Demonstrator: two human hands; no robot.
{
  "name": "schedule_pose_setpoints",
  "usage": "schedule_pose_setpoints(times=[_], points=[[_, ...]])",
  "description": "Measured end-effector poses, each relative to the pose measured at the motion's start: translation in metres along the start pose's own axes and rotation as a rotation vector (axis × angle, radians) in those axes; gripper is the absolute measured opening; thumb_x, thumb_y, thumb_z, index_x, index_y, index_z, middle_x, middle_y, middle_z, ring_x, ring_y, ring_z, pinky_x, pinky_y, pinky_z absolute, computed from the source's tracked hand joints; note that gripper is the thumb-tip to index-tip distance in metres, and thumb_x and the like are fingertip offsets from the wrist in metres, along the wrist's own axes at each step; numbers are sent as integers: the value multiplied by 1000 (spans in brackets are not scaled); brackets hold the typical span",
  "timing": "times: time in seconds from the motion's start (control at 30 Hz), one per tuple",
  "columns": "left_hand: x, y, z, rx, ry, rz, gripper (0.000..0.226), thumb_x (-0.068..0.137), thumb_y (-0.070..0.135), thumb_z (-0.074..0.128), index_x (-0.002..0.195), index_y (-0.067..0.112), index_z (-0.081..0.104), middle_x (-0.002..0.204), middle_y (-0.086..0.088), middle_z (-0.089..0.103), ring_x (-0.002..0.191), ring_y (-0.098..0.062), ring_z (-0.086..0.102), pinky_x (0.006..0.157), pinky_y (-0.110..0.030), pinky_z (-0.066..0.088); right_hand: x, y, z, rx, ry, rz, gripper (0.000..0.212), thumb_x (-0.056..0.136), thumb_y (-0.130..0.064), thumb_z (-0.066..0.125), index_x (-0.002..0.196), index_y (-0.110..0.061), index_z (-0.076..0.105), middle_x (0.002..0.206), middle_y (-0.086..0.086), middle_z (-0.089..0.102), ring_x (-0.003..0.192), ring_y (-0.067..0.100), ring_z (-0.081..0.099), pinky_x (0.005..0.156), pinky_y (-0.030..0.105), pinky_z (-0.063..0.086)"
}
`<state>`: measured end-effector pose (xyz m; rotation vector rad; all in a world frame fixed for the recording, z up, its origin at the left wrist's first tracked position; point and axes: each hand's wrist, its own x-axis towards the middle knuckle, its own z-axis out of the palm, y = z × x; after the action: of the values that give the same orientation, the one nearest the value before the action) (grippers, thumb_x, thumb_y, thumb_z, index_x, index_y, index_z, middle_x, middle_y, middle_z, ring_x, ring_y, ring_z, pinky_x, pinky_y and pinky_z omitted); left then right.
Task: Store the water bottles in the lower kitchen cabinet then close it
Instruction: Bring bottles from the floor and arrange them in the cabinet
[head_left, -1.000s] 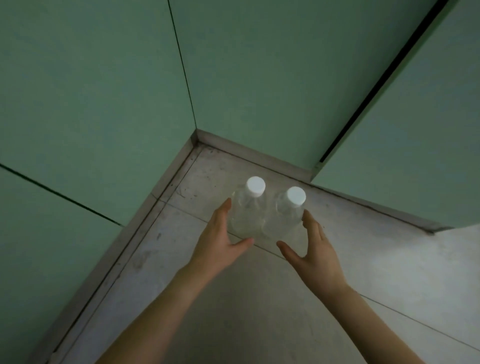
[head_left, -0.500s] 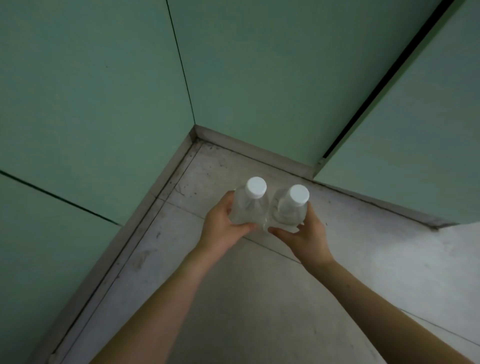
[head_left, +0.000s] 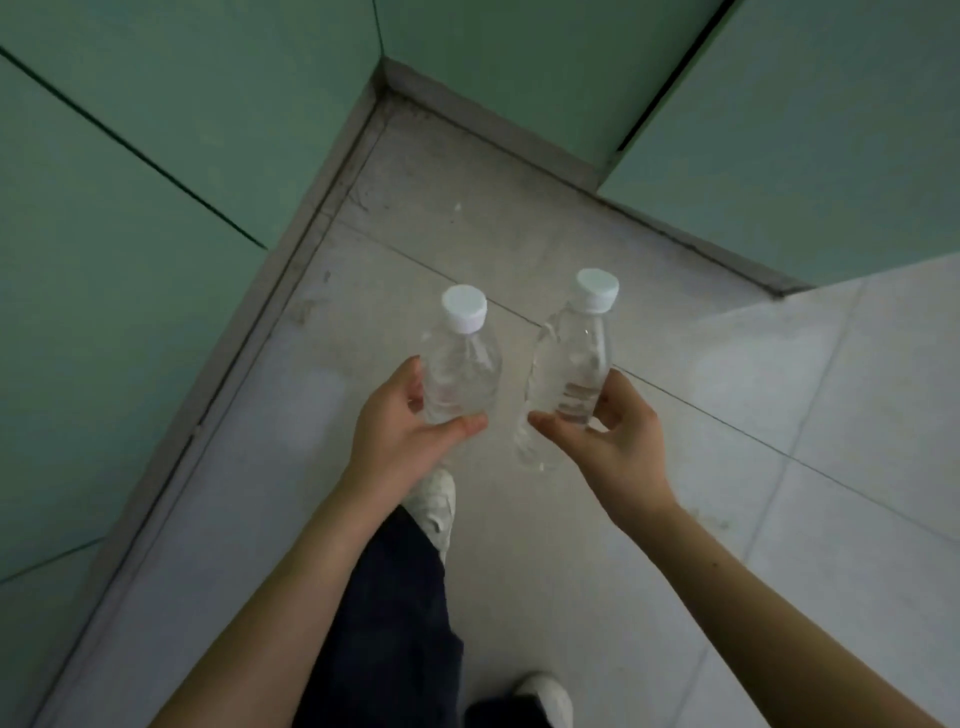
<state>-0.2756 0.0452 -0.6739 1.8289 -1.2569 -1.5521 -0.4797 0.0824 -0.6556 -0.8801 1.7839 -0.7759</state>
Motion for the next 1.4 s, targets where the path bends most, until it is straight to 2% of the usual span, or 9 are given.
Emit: schedule_pose_setpoints(times=[0.1, 0.27, 0.43, 0.6, 0.73, 0.93, 1.07, 1.3, 1.4], points=[[-73, 56, -30, 10, -15, -46, 40, 66, 28, 88, 98, 33, 65, 90, 19, 72, 87, -1, 67, 77, -22, 53, -63, -59, -24, -43, -5, 30, 49, 70, -24, 87, 113, -22, 64, 100, -10, 72, 93, 6, 69, 78, 28, 60], [-197, 183, -84, 36, 8, -84, 36, 64, 27, 89, 90, 32, 64, 81, 18, 71, 74, 8, 64, 66, -15, 51, -173, -203, -77, -20, 13, 21, 43, 71, -24, 87, 107, -24, 65, 95, -9, 71, 82, -4, 64, 67, 9, 49], [-317, 322, -137, -14, 37, -10, 35, 68, 31, 88, 96, 29, 68, 87, 15, 74, 79, 5, 68, 71, -20, 54, -273, -349, -132, -26, 56, -70, 47, 65, -38, 89, 106, -34, 66, 102, -3, 70, 96, 12, 65, 88, 31, 52], [-407, 436, -183, -127, 78, 89, 30, 73, 29, 85, 99, 26, 70, 88, 14, 76, 83, -3, 71, 73, -25, 57, -348, -477, -173, 82, 68, -182, 43, 70, -21, 89, 106, -29, 66, 95, -9, 74, 88, 2, 67, 73, 11, 49], [-439, 499, -218, -148, 119, 210, 23, 74, 24, 83, 94, 22, 72, 82, 13, 75, 74, -1, 70, 62, -15, 52, -377, -542, -191, 134, 85, -280, 43, 69, -14, 88, 105, -22, 66, 91, -6, 76, 86, 7, 70, 69, 12, 50], [-432, 550, -267, -152, 123, 298, 19, 78, 27, 81, 93, 22, 72, 84, 8, 76, 79, -8, 72, 68, -27, 58, -383, -604, -187, 168, 153, -381, 45, 66, -17, 90, 104, -22, 67, 89, -2, 76, 84, 10, 70, 69, 16, 52], [-424, 564, -291, -125, 177, 345, 16, 76, 24, 82, 86, 24, 70, 73, 19, 71, 66, 6, 65, 58, -11, 47, -378, -624, -172, 187, 143, -382, 42, 67, -21, 90, 102, -23, 67, 89, 1, 76, 84, 18, 72, 74, 32, 58], [-421, 569, -322, -182, 349, 326, 18, 75, 22, 83, 86, 26, 70, 77, 19, 73, 70, 5, 67, 58, -8, 46, -342, -664, -140, 176, -39, -416, 43, 68, -22, 89, 104, -24, 66, 89, -2, 76, 82, 15, 73, 67, 25, 57], [-425, 571, -332, -258, 465, 289, 20, 74, 25, 84, 90, 24, 72, 80, 12, 75, 73, 0, 69, 61, -13, 49, -321, -687, -123, 135, -177, -446, 45, 67, -26, 90, 105, -28, 66, 93, -1, 76, 87, 16, 73, 75, 35, 59]])
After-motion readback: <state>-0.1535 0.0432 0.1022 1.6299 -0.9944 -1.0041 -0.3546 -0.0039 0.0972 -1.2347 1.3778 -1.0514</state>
